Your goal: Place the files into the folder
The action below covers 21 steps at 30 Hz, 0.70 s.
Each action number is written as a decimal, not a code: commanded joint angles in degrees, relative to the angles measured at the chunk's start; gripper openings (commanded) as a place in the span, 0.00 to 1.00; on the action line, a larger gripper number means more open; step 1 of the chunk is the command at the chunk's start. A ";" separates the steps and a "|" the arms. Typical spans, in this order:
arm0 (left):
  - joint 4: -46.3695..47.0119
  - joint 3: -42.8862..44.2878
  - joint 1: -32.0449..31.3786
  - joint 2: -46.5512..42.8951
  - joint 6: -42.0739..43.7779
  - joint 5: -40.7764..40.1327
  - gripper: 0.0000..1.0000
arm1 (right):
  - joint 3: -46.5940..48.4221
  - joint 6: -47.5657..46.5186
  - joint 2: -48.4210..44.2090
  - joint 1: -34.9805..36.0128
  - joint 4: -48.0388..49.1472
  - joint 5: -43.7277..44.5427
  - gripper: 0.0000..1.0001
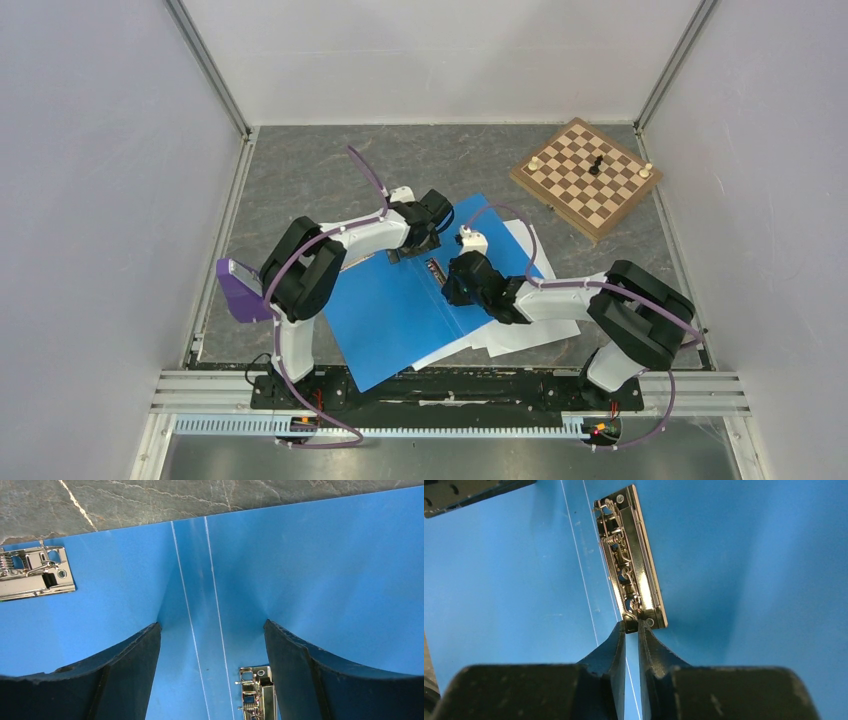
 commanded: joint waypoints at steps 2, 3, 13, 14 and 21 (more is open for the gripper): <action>2.06 -6.14 -0.82 9.00 -1.12 7.38 0.82 | -3.33 3.21 1.07 -0.98 -5.40 8.86 0.01; 2.09 -6.24 -0.94 9.06 -1.12 7.42 0.82 | -3.58 3.32 0.99 -0.95 -5.68 9.44 0.01; 2.44 -6.25 -1.57 9.17 -1.44 7.66 0.82 | -5.10 1.53 -0.70 -0.66 -5.41 11.04 0.16; 2.44 -6.25 -1.57 9.28 -1.47 7.67 0.82 | -5.30 1.12 -0.98 -0.64 -4.18 10.11 0.20; 2.44 -6.25 -1.59 9.12 -1.47 7.66 0.82 | -4.95 0.07 -4.78 -0.72 0.72 5.37 0.31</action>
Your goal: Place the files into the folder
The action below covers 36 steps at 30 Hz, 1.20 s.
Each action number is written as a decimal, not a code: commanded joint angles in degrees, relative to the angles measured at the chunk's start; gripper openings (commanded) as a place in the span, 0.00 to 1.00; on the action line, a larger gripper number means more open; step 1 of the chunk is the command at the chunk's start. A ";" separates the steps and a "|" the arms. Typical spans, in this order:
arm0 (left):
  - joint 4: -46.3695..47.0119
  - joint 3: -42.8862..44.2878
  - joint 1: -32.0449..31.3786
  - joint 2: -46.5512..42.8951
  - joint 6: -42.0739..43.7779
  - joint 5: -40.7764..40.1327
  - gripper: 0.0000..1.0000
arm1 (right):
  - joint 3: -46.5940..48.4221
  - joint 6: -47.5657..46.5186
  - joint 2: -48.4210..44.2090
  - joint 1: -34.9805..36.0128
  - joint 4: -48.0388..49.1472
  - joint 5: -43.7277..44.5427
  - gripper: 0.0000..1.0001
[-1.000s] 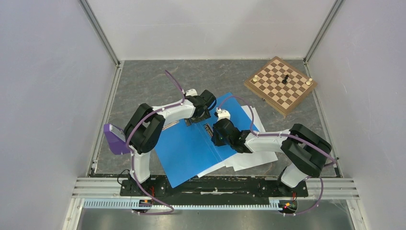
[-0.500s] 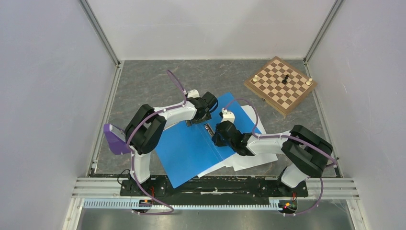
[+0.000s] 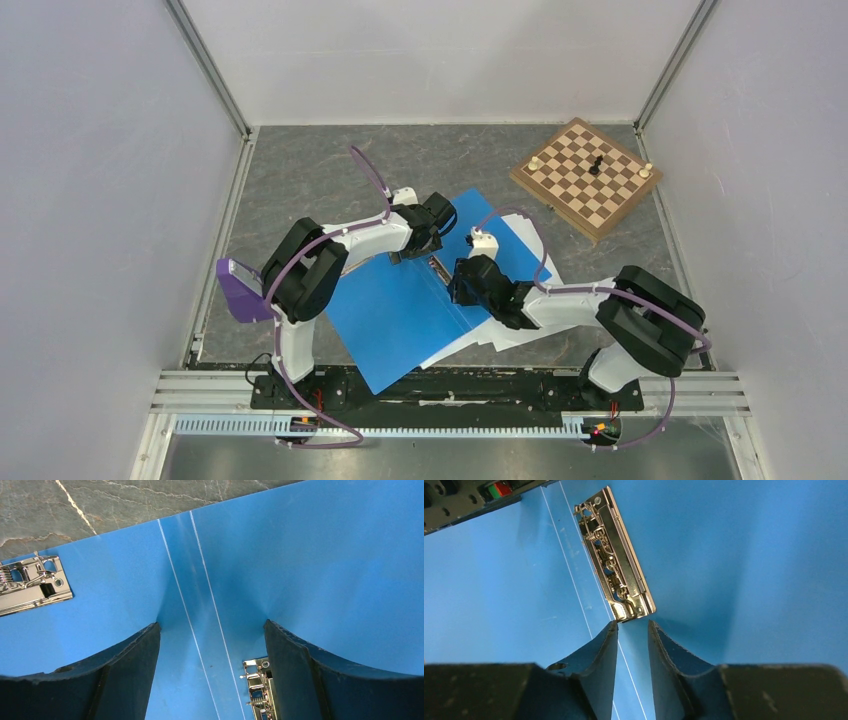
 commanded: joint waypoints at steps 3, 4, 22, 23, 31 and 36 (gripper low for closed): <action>1.35 -5.62 -0.28 8.88 -1.97 9.68 0.82 | -0.11 -1.83 -3.65 -0.70 -1.63 0.73 0.37; 1.35 -5.55 -0.20 8.88 -1.97 9.70 0.82 | 0.15 -1.82 -3.96 -0.70 -1.33 0.73 0.39; 1.34 -5.64 -0.19 8.53 -1.86 9.49 0.82 | 5.20 -1.20 3.65 -0.89 -6.32 2.04 0.17; 1.34 -5.64 -0.19 8.53 -1.88 9.53 0.82 | 4.96 -1.35 3.60 -0.85 -6.76 2.41 0.16; 1.41 -5.37 -0.19 9.18 -1.80 9.70 0.82 | 2.06 -2.07 5.24 1.54 -8.39 5.81 0.16; 1.08 -5.29 -0.06 9.32 -1.71 9.51 0.82 | 1.97 -2.70 6.26 4.32 -12.51 12.42 0.15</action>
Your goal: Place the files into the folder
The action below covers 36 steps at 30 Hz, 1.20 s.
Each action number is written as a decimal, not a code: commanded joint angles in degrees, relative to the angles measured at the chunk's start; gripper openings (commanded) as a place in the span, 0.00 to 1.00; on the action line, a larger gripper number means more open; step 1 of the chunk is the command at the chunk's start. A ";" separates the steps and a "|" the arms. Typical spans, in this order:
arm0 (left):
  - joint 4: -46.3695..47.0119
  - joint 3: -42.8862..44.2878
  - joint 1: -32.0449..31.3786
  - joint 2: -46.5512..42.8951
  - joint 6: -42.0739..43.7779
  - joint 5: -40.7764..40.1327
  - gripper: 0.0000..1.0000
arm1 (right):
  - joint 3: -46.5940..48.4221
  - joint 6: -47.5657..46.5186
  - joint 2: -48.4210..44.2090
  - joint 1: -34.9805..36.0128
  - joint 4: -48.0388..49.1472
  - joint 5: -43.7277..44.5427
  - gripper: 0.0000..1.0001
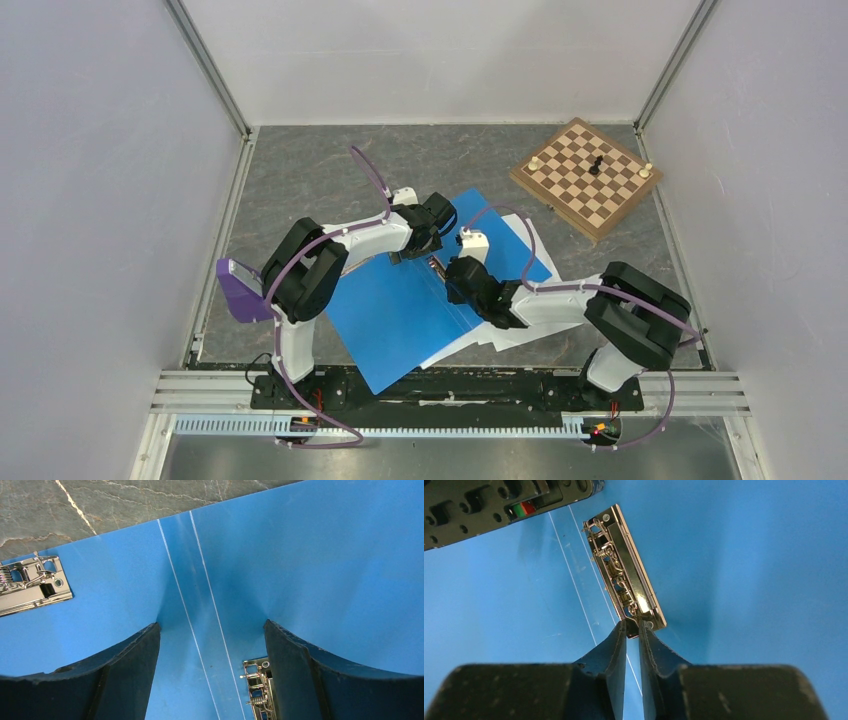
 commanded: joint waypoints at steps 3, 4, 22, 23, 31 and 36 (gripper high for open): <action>0.91 -5.39 0.12 9.27 -1.47 9.40 0.82 | -2.78 -1.96 3.49 2.58 -11.81 10.32 0.15; 0.89 -5.47 0.16 9.29 -1.47 9.47 0.82 | -2.88 -2.34 3.62 2.82 -12.10 11.12 0.15; 1.58 -6.01 1.26 9.49 -0.89 11.99 0.82 | -4.99 -2.41 7.62 4.64 -11.63 15.14 0.18; 1.63 -6.08 1.21 9.56 -0.85 12.12 0.81 | -5.21 -1.96 7.37 4.70 -11.68 15.51 0.19; 1.89 -6.19 1.21 9.38 -0.50 12.49 0.81 | -6.37 -1.60 2.76 3.59 -8.81 15.70 0.28; 1.90 -6.10 1.21 9.16 -0.23 12.41 0.81 | -4.77 -3.04 1.96 3.01 -8.23 14.31 0.30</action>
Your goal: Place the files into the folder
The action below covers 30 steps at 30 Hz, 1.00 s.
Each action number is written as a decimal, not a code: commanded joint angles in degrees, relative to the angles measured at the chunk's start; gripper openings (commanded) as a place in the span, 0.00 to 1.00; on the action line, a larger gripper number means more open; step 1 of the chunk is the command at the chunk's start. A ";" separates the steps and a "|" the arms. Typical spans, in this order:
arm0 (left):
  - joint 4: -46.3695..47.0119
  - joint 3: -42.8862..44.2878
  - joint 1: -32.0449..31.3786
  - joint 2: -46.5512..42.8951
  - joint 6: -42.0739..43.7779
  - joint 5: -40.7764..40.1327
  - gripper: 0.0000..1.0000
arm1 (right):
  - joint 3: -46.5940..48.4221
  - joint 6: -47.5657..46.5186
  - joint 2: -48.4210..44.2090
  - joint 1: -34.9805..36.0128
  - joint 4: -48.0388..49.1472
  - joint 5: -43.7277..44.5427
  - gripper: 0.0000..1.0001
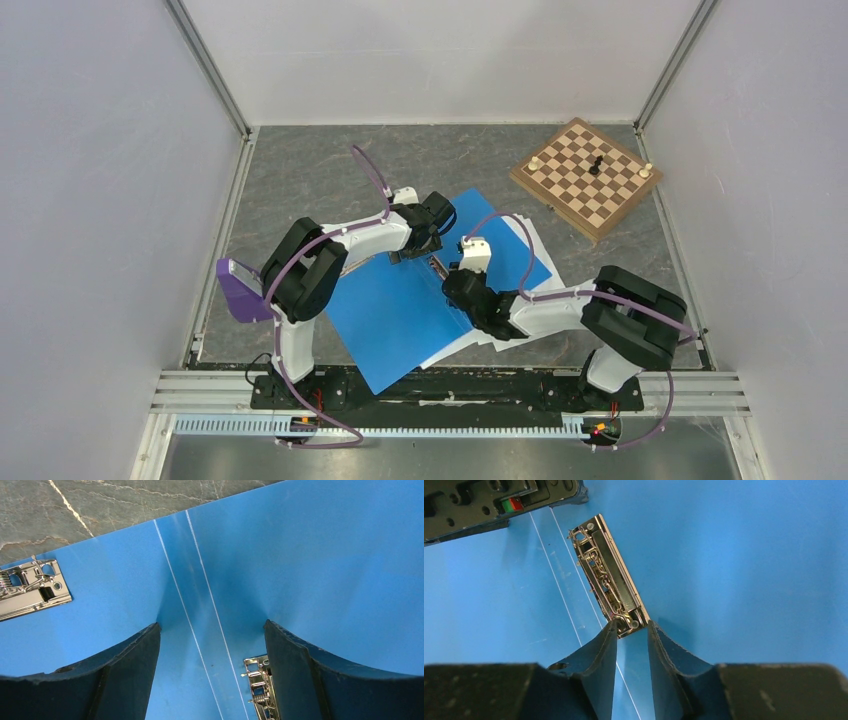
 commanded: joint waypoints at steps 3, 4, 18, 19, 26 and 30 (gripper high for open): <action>1.74 -6.12 0.80 9.14 -1.85 11.14 0.81 | -2.63 -2.77 0.33 -2.57 -11.31 -0.24 0.31; 1.74 -6.10 0.80 9.13 -1.81 11.09 0.81 | -2.83 -2.78 -0.03 -3.07 -11.06 -0.85 0.31; 1.68 1.31 0.92 7.93 7.27 12.57 0.80 | 1.71 -10.49 -8.39 -4.33 -8.77 -8.42 0.54; 1.19 2.85 1.05 7.91 8.24 12.72 0.80 | 2.02 -10.99 -9.35 -4.51 -8.76 -8.74 0.57; -4.32 16.46 1.90 6.51 17.58 12.80 0.81 | 3.12 -14.72 -16.07 -6.26 -9.72 -11.22 0.63; -7.96 22.20 2.03 4.93 21.52 11.67 0.81 | 0.39 -16.20 -20.49 -6.97 -8.83 -13.96 0.57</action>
